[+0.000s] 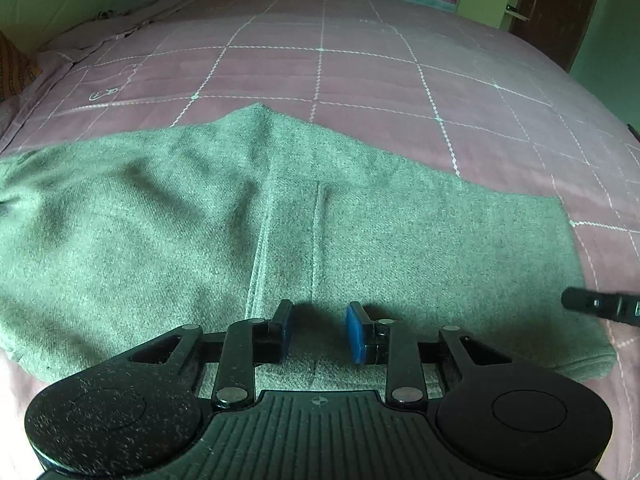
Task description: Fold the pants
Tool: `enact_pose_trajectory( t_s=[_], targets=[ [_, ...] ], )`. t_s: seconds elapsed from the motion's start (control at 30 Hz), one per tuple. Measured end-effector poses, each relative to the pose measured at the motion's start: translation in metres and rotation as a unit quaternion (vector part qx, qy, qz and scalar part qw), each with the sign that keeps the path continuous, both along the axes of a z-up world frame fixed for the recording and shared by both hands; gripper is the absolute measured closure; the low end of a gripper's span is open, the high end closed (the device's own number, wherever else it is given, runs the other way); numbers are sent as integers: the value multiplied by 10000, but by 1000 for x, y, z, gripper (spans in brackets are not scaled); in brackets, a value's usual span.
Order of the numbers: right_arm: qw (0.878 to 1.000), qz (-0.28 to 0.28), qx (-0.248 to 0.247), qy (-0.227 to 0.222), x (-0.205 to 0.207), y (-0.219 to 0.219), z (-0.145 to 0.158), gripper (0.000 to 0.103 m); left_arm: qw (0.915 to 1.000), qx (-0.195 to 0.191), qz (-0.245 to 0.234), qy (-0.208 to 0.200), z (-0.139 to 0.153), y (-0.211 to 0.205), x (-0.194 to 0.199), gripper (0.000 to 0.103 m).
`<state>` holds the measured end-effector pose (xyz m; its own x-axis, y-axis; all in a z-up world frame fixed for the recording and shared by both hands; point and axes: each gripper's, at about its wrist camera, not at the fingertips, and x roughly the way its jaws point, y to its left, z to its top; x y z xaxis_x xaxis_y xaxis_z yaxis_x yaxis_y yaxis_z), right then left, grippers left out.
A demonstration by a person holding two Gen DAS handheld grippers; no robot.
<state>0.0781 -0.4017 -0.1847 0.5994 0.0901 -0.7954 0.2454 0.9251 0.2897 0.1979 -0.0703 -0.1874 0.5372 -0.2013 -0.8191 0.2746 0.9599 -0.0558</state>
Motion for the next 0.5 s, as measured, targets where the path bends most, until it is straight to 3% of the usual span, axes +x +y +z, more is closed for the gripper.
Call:
enact_pose_trajectory(
  t_s=[0.03,0.07,0.1,0.37,0.47,0.5],
  targets=[
    [9998,-122,159,-10,2,-4,-1,74,10000,12,-19,-4,-1,-2,2,68],
    [9993,-228,303,-33,3,-6,-2,86,10000,26,-28,-11,-2,-3,3,64],
    [9989,-215,402,-70,3,-6,0,91,10000,40,-27,-13,-2,-5,3,60],
    [9929,370,-711,-884,-24,22,50,95,9999,-95,-122,57,0,-26,-3,54],
    [9970,145,-755,-5,-12,12,7,93,9992,235,-323,-79,-7,-34,-6,52],
    [9962,115,-857,-90,-13,16,7,90,9992,237,-300,-66,-5,-33,-6,51]
  ],
)
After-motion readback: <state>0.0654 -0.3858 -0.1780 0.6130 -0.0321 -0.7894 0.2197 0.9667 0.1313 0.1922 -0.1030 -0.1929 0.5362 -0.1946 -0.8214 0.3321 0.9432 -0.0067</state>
